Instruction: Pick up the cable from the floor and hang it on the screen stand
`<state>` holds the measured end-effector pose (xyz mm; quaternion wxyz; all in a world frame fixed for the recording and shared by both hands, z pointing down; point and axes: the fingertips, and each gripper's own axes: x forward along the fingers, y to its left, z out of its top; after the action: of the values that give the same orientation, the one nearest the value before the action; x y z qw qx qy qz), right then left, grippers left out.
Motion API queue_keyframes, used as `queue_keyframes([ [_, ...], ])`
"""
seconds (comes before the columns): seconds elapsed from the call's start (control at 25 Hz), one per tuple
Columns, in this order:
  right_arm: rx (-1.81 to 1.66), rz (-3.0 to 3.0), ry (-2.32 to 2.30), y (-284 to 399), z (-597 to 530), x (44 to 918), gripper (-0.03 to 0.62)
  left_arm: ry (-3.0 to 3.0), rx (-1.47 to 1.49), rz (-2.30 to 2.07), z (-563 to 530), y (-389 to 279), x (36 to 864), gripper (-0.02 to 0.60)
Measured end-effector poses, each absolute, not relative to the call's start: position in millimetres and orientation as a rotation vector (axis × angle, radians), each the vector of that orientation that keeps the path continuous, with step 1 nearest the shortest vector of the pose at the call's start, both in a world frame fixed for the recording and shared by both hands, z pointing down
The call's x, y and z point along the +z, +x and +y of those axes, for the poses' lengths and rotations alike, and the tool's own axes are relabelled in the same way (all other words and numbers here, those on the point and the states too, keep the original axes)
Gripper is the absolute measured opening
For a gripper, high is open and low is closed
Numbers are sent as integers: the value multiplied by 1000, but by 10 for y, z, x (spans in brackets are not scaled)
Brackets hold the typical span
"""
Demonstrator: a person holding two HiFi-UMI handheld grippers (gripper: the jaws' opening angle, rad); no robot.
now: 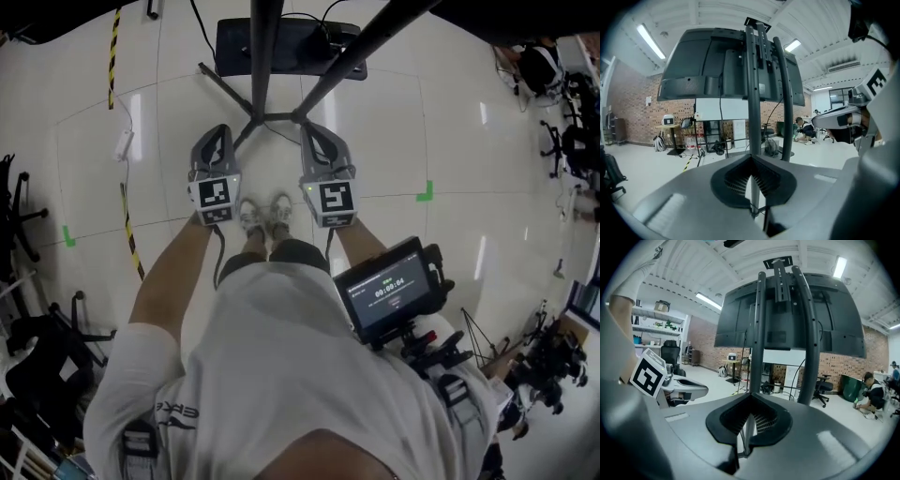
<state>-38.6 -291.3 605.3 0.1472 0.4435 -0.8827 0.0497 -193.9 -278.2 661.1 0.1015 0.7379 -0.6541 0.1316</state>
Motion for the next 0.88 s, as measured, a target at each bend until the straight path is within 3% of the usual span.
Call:
queue_keyframes([
  [0.2,178,-2499,1224,-534,-3277,6903,12,2099,447,-1919,-3094,-2073,7441,3],
  [0.44,204,-2500,1192,-486,-3352,7167,12,2061,484,-1924,-3174,-1969,7750,3],
  [0.88,224,-2475,1162,-591,-3576,8815,13,2045,450,-1895,-3654,-1999,9532,3],
])
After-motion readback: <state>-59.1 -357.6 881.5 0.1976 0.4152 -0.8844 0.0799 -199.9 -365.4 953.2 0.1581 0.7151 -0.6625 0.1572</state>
